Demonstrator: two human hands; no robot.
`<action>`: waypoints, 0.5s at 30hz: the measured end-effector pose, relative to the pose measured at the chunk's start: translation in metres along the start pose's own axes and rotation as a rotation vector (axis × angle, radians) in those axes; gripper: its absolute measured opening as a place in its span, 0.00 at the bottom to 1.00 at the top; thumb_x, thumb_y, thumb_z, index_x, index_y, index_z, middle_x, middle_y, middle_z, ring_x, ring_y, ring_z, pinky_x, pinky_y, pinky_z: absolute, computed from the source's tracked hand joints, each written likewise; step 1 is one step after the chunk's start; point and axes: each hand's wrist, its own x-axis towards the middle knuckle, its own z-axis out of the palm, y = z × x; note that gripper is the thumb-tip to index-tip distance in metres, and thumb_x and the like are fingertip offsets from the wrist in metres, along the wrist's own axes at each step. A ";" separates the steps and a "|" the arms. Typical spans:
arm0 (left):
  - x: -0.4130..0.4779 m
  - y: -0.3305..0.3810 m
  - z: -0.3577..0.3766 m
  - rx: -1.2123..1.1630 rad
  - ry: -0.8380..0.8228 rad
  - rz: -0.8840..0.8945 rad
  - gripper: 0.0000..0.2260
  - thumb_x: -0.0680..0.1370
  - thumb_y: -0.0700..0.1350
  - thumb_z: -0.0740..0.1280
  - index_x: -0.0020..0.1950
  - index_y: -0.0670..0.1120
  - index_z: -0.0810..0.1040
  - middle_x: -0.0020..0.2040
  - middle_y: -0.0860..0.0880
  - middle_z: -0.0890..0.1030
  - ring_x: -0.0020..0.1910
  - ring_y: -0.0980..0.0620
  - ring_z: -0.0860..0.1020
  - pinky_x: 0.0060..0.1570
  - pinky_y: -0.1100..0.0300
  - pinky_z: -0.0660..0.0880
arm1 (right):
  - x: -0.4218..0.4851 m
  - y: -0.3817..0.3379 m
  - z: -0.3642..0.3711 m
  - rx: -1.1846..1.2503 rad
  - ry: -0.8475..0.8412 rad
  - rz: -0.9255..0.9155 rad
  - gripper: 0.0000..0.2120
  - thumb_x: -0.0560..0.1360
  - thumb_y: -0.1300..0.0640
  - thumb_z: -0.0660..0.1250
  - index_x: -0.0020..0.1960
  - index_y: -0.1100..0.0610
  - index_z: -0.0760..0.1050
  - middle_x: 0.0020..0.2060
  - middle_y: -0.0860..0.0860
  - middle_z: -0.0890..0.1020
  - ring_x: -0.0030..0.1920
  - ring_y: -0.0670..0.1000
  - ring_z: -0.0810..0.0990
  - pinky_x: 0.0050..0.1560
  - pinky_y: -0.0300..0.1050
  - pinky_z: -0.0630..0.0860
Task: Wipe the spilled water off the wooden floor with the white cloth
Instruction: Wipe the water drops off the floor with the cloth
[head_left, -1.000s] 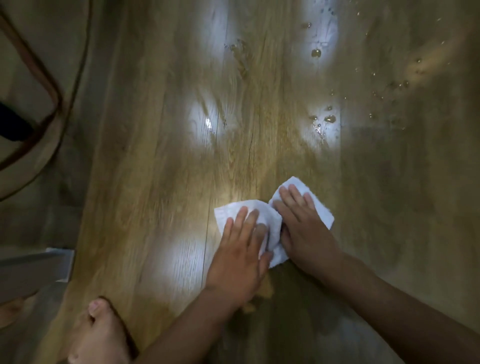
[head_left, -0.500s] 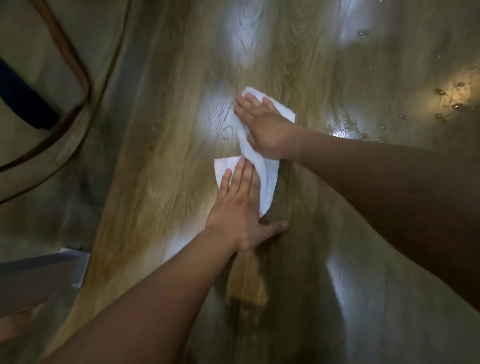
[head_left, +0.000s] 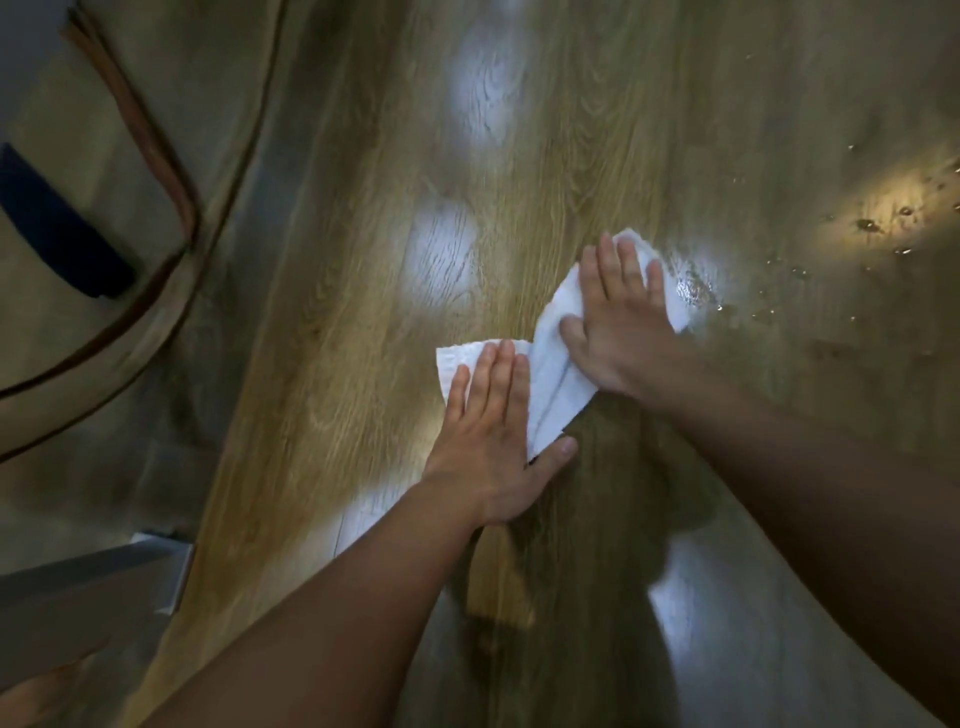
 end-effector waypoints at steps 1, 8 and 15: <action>0.000 0.000 -0.001 -0.014 0.001 -0.010 0.43 0.73 0.70 0.36 0.77 0.43 0.28 0.77 0.45 0.27 0.74 0.51 0.25 0.75 0.46 0.33 | 0.020 -0.009 -0.005 0.005 -0.033 -0.009 0.35 0.80 0.44 0.47 0.79 0.61 0.40 0.78 0.58 0.39 0.78 0.58 0.36 0.76 0.60 0.35; -0.021 0.006 0.003 -0.116 0.027 -0.135 0.40 0.76 0.69 0.34 0.76 0.42 0.26 0.76 0.45 0.25 0.72 0.52 0.22 0.75 0.48 0.30 | 0.052 -0.079 -0.001 -0.084 -0.043 -0.404 0.31 0.82 0.48 0.49 0.80 0.57 0.42 0.79 0.53 0.42 0.79 0.54 0.38 0.76 0.57 0.35; -0.060 0.013 0.008 -0.077 -0.092 -0.110 0.41 0.75 0.69 0.35 0.73 0.43 0.23 0.71 0.45 0.19 0.70 0.51 0.19 0.72 0.49 0.25 | -0.057 -0.047 0.031 0.071 -0.007 -0.349 0.31 0.81 0.41 0.41 0.80 0.55 0.51 0.79 0.50 0.52 0.79 0.50 0.43 0.78 0.53 0.43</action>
